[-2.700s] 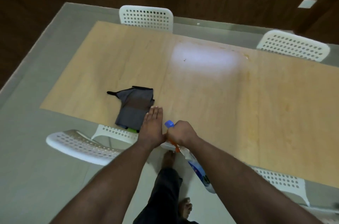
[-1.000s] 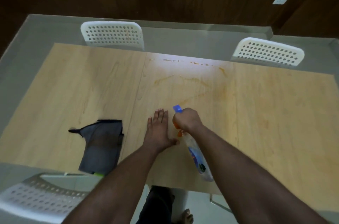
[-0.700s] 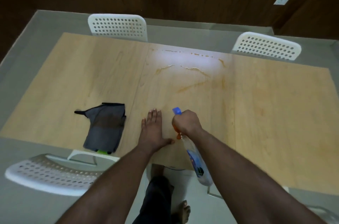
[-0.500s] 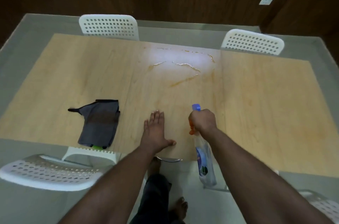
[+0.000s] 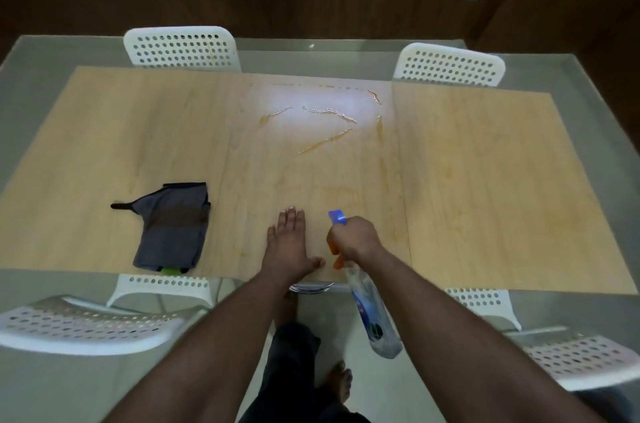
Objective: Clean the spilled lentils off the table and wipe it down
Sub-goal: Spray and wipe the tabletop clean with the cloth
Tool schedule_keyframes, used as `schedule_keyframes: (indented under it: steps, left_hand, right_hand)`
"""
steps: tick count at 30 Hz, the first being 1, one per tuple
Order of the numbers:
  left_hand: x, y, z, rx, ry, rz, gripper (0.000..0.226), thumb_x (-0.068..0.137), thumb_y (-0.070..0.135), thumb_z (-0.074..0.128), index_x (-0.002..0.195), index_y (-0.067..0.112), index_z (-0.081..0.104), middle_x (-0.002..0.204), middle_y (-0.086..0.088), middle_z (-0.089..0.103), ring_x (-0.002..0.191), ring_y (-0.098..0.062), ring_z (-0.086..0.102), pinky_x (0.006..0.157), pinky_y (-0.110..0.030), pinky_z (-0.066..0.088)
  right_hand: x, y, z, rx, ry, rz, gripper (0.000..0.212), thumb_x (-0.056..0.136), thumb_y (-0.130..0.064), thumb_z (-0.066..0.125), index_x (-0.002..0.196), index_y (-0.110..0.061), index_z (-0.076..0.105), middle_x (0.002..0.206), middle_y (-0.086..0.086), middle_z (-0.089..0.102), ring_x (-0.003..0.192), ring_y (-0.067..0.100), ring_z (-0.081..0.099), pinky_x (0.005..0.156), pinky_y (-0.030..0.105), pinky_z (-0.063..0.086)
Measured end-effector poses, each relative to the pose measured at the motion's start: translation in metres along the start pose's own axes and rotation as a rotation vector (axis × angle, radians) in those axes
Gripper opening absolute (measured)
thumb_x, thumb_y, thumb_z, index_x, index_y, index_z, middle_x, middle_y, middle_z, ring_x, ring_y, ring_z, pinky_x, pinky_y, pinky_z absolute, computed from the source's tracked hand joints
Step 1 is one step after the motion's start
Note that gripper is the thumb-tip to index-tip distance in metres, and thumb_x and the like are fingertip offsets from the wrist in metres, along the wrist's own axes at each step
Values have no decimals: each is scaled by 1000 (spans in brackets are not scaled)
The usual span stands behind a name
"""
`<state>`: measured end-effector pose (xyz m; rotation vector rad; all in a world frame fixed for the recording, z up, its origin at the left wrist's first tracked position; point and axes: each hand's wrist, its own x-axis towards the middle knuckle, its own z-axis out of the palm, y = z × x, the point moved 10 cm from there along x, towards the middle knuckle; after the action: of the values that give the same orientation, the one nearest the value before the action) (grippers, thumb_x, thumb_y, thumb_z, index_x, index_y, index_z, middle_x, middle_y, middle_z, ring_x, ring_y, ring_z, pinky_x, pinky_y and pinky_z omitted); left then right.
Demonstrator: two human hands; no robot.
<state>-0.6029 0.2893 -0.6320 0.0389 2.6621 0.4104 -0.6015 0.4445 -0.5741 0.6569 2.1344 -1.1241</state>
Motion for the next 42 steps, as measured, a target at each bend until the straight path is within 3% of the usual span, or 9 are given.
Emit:
schedule_keyframes:
  steps: [5,8,11,17,25,29,36,39,42]
  left_hand:
    - [4,-12,-4,-25,11,-27,131,83,65,76,167,13,-10,176,-8,-10,163,-27,-7,131,-50,9]
    - [7,-21,-10,-16,25,-41,129,84,67,74,167,13,-9,176,-9,-9,163,-28,-6,131,-51,10]
    - [13,-26,-18,-24,33,-46,127,85,68,72,167,13,-8,176,-8,-10,163,-27,-7,131,-52,10]
    - [48,-31,-33,-18,4,-28,134,79,71,75,167,16,-11,176,-6,-15,162,-27,-11,131,-54,5]
    - [100,-26,-63,-12,-7,25,129,84,71,71,167,17,-13,175,-6,-20,162,-27,-16,132,-52,4]
    - [111,-29,-71,-24,-40,49,121,87,62,74,168,16,-3,176,-7,-10,163,-26,-5,132,-47,10]
    - [106,-90,-127,-95,56,-3,101,93,49,74,168,19,13,177,-6,-3,163,-26,4,130,-42,19]
    - [93,-139,-140,-119,101,-81,95,94,46,73,167,17,20,176,-9,6,162,-26,10,130,-39,19]
    - [69,-193,-152,-141,159,-187,86,95,41,71,165,16,30,173,-8,23,158,-24,24,128,-34,21]
  right_hand:
    - [-1,-19,22,-160,8,-91,17,79,-19,59,85,-5,65,73,11,72,61,25,71,53,35,57]
    - [7,-31,16,-66,25,-83,18,75,-13,58,81,-1,69,67,13,73,56,27,74,63,41,65]
    - [18,-48,3,-4,17,-43,18,75,-5,57,83,5,70,64,18,72,53,30,74,60,36,60]
    - [52,-90,-48,85,178,-24,20,78,-6,56,91,3,69,62,13,74,53,25,74,73,42,66]
    - [85,-107,-74,117,282,47,16,80,-5,60,91,3,67,71,17,74,51,27,74,67,44,65]
    - [88,-110,-63,96,215,62,16,77,1,61,91,6,67,70,19,74,55,29,75,70,43,66]
    - [85,-222,0,-89,50,-260,13,86,-3,61,81,5,71,73,20,74,55,28,74,66,40,63]
    - [73,-278,32,-54,11,-446,9,82,0,61,83,5,68,79,25,71,57,33,72,64,46,64]
    - [54,-331,70,41,-50,-625,7,81,9,60,84,5,65,84,30,68,68,45,70,57,39,63]
